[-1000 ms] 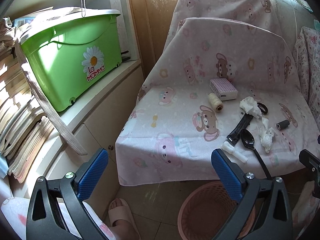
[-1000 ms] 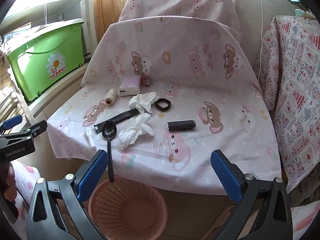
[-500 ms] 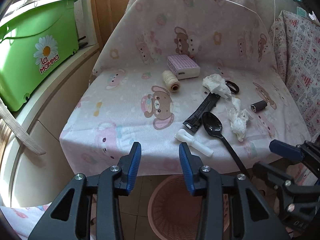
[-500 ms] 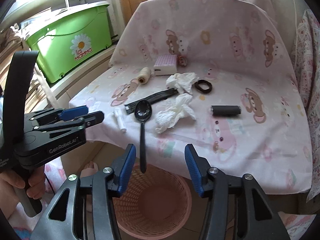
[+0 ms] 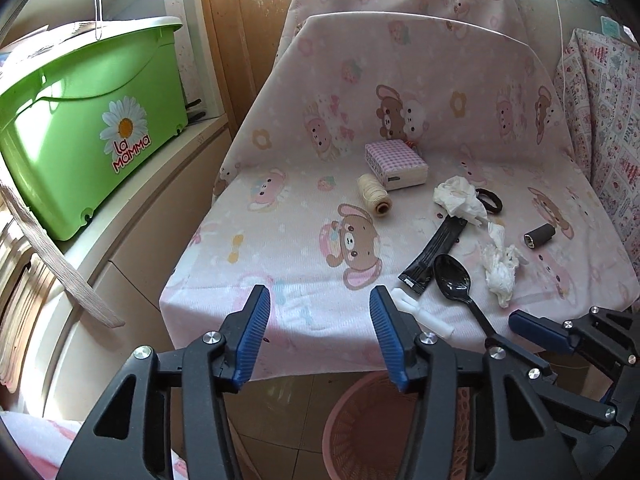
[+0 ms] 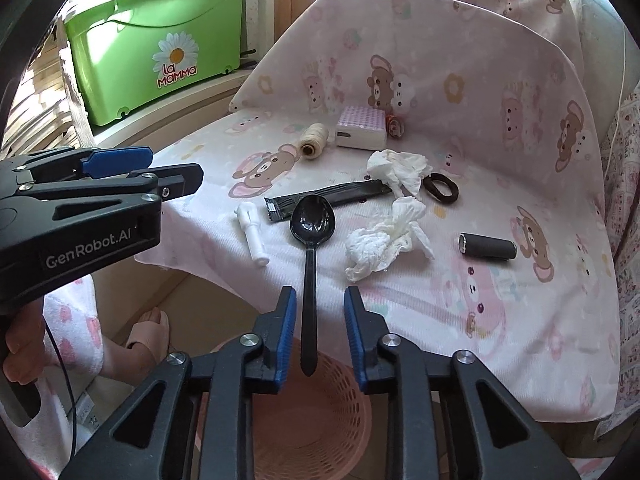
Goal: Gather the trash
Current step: 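Grasp the white plastic tube with the left tool while the right tool grasps the black spoon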
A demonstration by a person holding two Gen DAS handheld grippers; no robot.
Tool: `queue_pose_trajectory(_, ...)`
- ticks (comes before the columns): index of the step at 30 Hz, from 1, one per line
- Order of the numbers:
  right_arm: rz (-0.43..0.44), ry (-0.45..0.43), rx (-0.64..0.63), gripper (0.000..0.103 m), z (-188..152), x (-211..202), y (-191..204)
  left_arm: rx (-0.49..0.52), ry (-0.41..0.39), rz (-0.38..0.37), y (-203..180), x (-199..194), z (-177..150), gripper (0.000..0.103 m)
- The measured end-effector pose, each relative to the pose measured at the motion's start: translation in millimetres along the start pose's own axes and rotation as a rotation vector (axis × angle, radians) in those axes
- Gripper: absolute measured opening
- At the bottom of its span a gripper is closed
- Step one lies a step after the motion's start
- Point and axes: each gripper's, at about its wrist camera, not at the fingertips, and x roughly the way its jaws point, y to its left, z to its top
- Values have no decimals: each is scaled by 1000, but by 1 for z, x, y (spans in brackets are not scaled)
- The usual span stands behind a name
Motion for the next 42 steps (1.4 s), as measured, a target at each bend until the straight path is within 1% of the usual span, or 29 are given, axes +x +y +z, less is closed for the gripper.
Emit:
queue_pose_trajectory(1,-4,0,2,10,0,1,0,0,2,-2,0,0,-1,51)
queue_pose_trajectory(2,-2,1,6,8,1,1,-2,1,3,-4,0,0,-1,51)
queue_pose_trajectory(5,4,8,26,8,2,0,-6,14,7,-24,-4,-2,-3,51)
queue_pose_trajectory(7,10,-15,53,8,4,-6,-11,37,2,-45,-10,-4,-4,51)
queue_pose_trajectory(9,21,-40,78,8,6,-14,-16,41,10,-91,-16,-5,-3,51)
queue_pose_trajectory(11,12,-58,88,8,8,-20,-20,10,53,-163,-20,1,-2,51)
queue_pose_trajectory(12,12,-62,92,8,9,-22,-22,-7,79,-185,-22,6,-1,49)
queue_pose_trajectory(13,11,-63,99,8,10,-23,-25,-22,104,-197,-23,11,0,47)
queue_pose_trajectory(14,8,-62,107,8,10,-23,-27,-41,123,-211,-23,16,0,42)
queue_pose_trajectory(15,6,-57,118,8,10,-23,-30,-62,135,-229,-23,19,1,39)
queue_pose_trajectory(17,2,-46,128,8,8,-21,-34,-94,150,-253,-23,24,4,39)
queue_pose_trajectory(19,-6,-38,132,8,7,-20,-36,-97,147,-250,-26,25,6,39)
queue_pose_trajectory(21,-1,-33,142,8,8,-19,-38,-70,147,-231,-34,27,7,39)
queue_pose_trajectory(23,-6,-37,148,8,7,-20,-40,-39,157,-204,-41,32,6,39)
queue_pose_trajectory(25,-11,-43,148,8,7,-23,-41,-17,177,-168,-47,37,3,37)
queue_pose_trajectory(27,-16,-49,148,8,7,-25,-42,11,163,-133,-50,36,2,29)
queue_pose_trajectory(28,-18,-53,148,8,7,-26,-42,19,159,-127,-51,35,1,25)
queue_pose_trajectory(29,-19,-56,149,8,8,-28,-42,19,157,-124,-50,35,1,13)
queue_pose_trajectory(30,-20,-59,150,8,8,-29,-43,13,158,-124,-49,35,1,12)
queue_pose_trajectory(32,-20,-64,151,8,8,-31,-43,-25,148,-89,-42,34,1,11)
queue_pose_trajectory(35,-25,-69,159,8,8,-34,-44,-66,148,-115,-30,30,1,11)
queue_pose_trajectory(37,-24,-76,167,8,8,-36,-45,-87,135,-117,-23,25,2,11)
queue_pose_trajectory(42,-1,-99,172,8,8,-45,-44,-83,88,-133,-12,3,2,11)
